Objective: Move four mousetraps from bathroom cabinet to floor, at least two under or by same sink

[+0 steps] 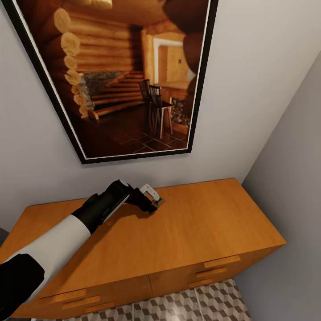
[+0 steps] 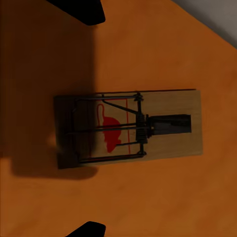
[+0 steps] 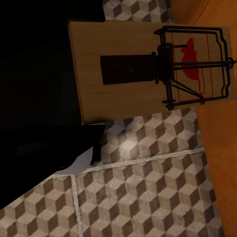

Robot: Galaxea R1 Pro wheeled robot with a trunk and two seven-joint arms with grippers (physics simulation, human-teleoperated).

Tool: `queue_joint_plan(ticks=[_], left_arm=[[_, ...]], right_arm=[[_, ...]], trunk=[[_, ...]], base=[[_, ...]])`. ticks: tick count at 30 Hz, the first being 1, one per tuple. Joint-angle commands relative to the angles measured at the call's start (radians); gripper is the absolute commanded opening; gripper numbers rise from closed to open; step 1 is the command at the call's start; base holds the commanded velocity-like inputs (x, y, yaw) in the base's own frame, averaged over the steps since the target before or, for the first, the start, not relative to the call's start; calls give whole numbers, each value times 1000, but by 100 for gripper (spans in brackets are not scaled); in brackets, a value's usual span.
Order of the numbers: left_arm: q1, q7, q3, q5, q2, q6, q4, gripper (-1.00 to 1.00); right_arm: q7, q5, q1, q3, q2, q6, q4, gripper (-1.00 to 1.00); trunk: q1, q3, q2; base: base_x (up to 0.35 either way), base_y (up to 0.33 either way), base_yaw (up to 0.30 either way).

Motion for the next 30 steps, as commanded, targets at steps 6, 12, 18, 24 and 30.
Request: queue_joint_plan(ticks=[6,12,18,24,30], left_arm=[[-1,4,-3,8,1,7,-1,100],[-1,4,-3,8,1,7,0,100],[-1,4,-3,8,1,7,1,100],[-1,4,-2,8,1,7,1,100],[-1,4,-1,8,2,7,2,100]], right_arm=[[9,-14,-1,4,0,-2,1,-100],[9,-14,-1,4,0,-2,1,-100],[9,-14,-1,4,0,-2,1,-100],[9,-14,-1,4,0,-2,1,-100],[9,-14,-1,4,0,-2,1,-100]], trunk=[[1,-2,-2],[1,-4,-2],[1,-8,-2],[1,-13,-2],[1,-18,-2]], base=[[0,0,0],[0,0,0],[0,0,0],[0,0,0],[0,0,0]])
